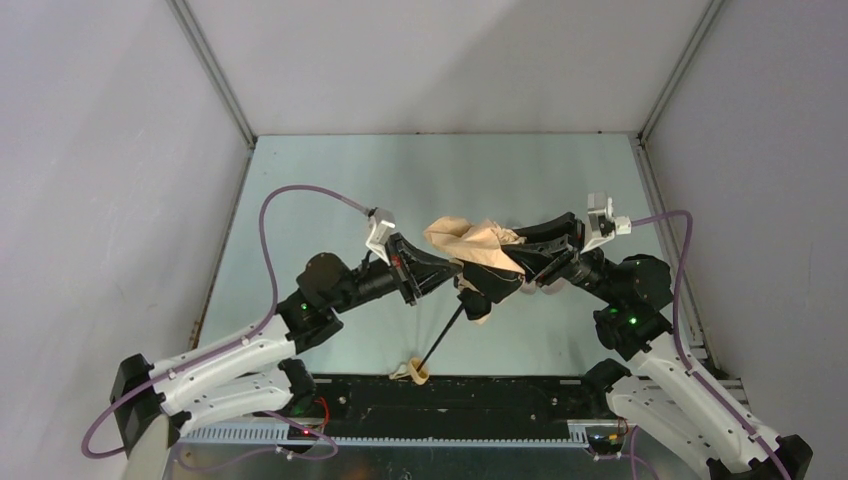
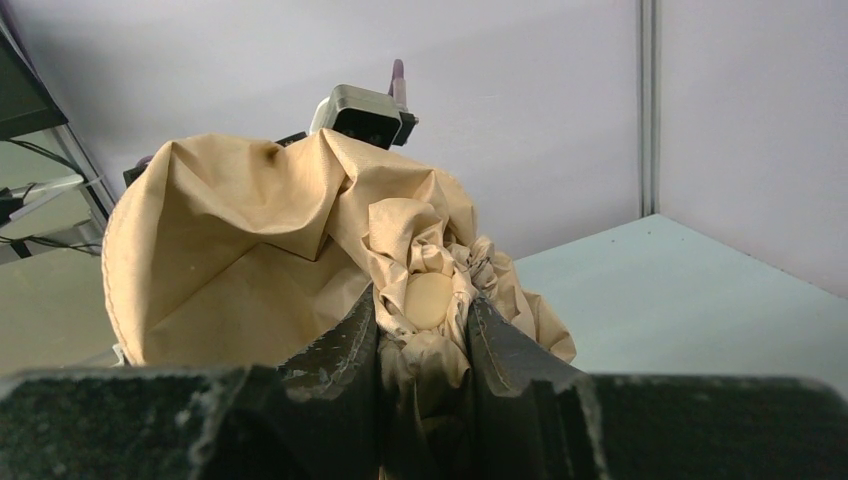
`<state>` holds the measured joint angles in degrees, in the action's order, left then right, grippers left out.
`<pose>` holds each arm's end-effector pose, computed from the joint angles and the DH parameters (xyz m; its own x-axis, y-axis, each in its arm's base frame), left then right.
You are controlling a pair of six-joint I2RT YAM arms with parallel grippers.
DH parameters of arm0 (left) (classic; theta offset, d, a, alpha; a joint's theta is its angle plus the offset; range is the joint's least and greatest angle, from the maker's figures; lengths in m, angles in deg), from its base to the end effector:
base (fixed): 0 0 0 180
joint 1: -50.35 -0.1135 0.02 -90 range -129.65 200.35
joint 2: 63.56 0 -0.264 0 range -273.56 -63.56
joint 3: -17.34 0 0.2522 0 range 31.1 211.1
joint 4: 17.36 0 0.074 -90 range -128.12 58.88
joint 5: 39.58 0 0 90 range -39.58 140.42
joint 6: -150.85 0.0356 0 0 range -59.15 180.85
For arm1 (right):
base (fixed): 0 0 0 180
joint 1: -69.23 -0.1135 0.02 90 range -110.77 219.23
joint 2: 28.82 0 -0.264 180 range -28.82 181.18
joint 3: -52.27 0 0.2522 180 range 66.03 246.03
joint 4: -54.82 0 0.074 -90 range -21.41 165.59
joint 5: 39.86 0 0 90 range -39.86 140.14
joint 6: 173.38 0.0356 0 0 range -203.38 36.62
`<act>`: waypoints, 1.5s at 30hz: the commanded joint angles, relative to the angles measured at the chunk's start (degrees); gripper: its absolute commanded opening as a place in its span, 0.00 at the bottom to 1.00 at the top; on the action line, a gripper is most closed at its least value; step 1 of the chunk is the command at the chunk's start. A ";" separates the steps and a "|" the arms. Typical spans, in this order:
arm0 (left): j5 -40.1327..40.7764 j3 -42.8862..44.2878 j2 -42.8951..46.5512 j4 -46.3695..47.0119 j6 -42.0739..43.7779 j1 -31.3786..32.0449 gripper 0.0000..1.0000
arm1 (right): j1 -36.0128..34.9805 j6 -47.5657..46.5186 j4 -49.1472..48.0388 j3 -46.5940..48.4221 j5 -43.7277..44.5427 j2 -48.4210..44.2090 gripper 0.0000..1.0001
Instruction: Open the umbrella
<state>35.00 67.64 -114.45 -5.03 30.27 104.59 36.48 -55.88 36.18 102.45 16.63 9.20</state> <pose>0.1160 -0.1773 0.3378 -0.3730 -0.3213 -0.8704 0.8649 0.2191 -0.4515 0.1135 0.0964 0.3823 -0.0104 0.4510 -0.8924 -0.9527 0.2666 0.1459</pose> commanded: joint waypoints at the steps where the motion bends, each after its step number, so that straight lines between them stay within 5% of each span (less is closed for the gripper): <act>1: 4.88 2.99 -1.45 0.27 -0.73 -0.27 0.00 | -1.18 -0.18 -3.27 1.19 -4.84 -0.94 0.00; 23: 17.05 6.38 -8.83 -4.48 -6.46 -0.21 0.00 | -5.88 -2.99 -2.53 1.19 -6.31 -1.08 0.00; 37: 16.65 3.98 -8.73 -0.14 -5.60 -0.27 0.00 | -6.69 -4.82 -0.41 1.19 -3.14 -1.69 0.00; 39: 16.17 3.49 -7.36 -0.14 -4.26 -0.27 0.20 | -6.69 -5.43 1.21 1.19 0.06 -2.40 0.00; 40: 16.35 3.34 -6.80 -1.47 -2.82 -0.25 0.52 | -6.62 -5.75 1.82 1.19 1.45 -2.76 0.00; 42: 18.43 2.41 -4.45 -4.15 -0.94 -0.31 0.83 | -6.31 -6.48 3.69 1.19 5.83 -4.26 0.00; 45: 22.57 -0.69 1.04 -7.48 2.13 -0.23 0.97 | -5.97 -7.23 6.09 1.18 8.83 -5.63 0.00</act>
<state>51.41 69.69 -119.94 -9.82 27.07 104.41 30.29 -61.58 39.57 102.45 19.47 5.77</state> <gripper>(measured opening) 0.909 0.309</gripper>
